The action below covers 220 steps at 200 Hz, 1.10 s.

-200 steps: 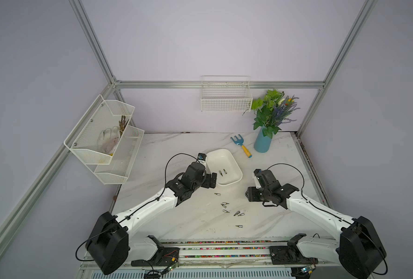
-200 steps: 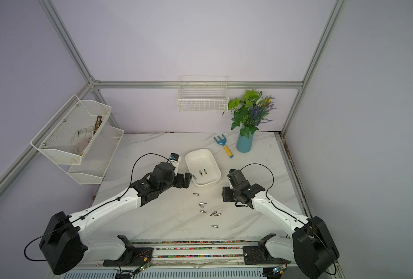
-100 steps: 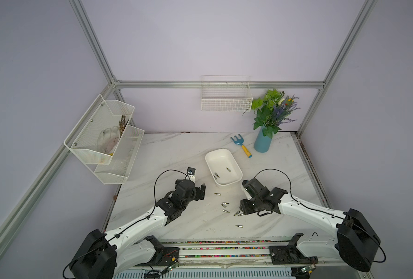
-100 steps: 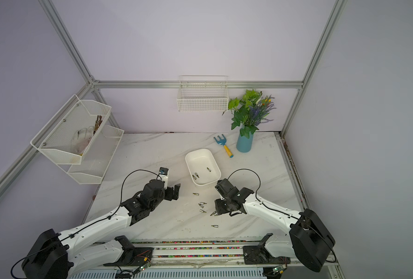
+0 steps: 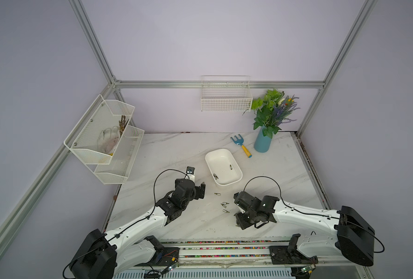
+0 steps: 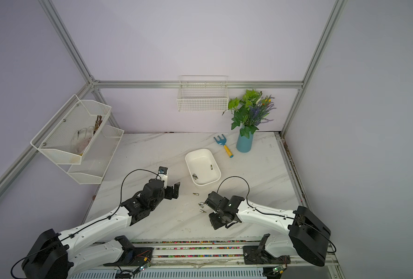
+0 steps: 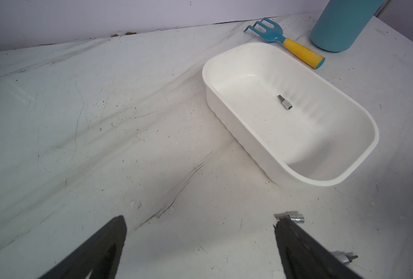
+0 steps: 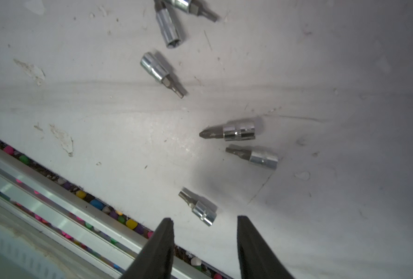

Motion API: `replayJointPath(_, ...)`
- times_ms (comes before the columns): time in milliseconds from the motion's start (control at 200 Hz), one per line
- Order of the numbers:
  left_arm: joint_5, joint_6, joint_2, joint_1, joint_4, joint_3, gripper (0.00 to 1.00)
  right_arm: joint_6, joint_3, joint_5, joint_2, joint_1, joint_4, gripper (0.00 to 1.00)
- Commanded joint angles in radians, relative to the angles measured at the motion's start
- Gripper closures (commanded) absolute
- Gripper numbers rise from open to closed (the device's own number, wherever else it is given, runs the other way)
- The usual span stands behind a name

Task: Put the bit on the desktop into the storage box
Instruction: Pick up the screwdriver bit from the center of the board.

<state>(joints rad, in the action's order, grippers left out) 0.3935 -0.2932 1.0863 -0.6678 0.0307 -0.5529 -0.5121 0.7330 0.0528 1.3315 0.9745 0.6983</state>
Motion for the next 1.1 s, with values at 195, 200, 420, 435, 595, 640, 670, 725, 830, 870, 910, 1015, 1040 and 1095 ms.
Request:
replayJointPath(195, 0.013, 0.013, 0.011, 0.007, -0.038, -0.03, 0.0, 0.016, 0.064, -0.038, 0.105, 0.056, 0.027, 0.57)
replayJointPath(200, 0.013, 0.013, 0.011, 0.007, -0.038, -0.03, 0.0, 0.016, 0.064, -0.039, 0.106, 0.055, 0.027, 0.58)
replayJointPath(420, 0.012, 0.013, 0.012, 0.007, -0.036, -0.031, 0.0, 0.024, 0.071, -0.052, 0.14, 0.065, 0.027, 0.64)
replayJointPath(435, 0.011, 0.012, 0.012, 0.007, -0.037, -0.031, 0.0, 0.024, 0.071, -0.053, 0.141, 0.066, 0.027, 0.64)
replayJointPath(595, 0.009, 0.011, 0.014, 0.007, -0.037, -0.031, 0.0, 0.021, 0.065, -0.064, 0.15, 0.067, 0.029, 0.66)
replayJointPath(640, 0.009, 0.011, 0.015, 0.007, -0.037, -0.031, 0.0, 0.02, 0.063, -0.064, 0.154, 0.067, 0.029, 0.68)
replayJointPath(670, 0.01, 0.012, 0.014, 0.007, -0.036, -0.032, 0.0, 0.02, 0.062, -0.064, 0.157, 0.067, 0.029, 0.69)
replayJointPath(725, 0.009, 0.012, 0.015, 0.007, -0.036, -0.032, 0.0, 0.018, 0.06, -0.064, 0.161, 0.067, 0.029, 0.7)
replayJointPath(830, 0.01, 0.012, 0.015, 0.007, -0.037, -0.032, 0.0, 0.015, 0.059, -0.064, 0.164, 0.067, 0.03, 0.72)
replayJointPath(870, 0.01, 0.012, 0.014, 0.007, -0.037, -0.031, 0.0, 0.013, 0.057, -0.066, 0.166, 0.069, 0.03, 0.73)
replayJointPath(910, 0.01, 0.011, 0.014, 0.007, -0.037, -0.031, 0.0, 0.011, 0.055, -0.069, 0.166, 0.068, 0.033, 0.73)
replayJointPath(1015, 0.01, 0.012, 0.014, 0.007, -0.037, -0.031, 0.0, 0.002, 0.053, -0.076, 0.174, 0.069, 0.041, 0.77)
replayJointPath(1040, 0.01, 0.012, 0.014, 0.007, -0.037, -0.032, 0.0, 0.0, 0.052, -0.081, 0.176, 0.068, 0.042, 0.77)
replayJointPath(1095, 0.011, 0.011, 0.014, 0.007, -0.036, -0.031, 0.0, -0.004, 0.053, -0.086, 0.183, 0.068, 0.05, 0.79)
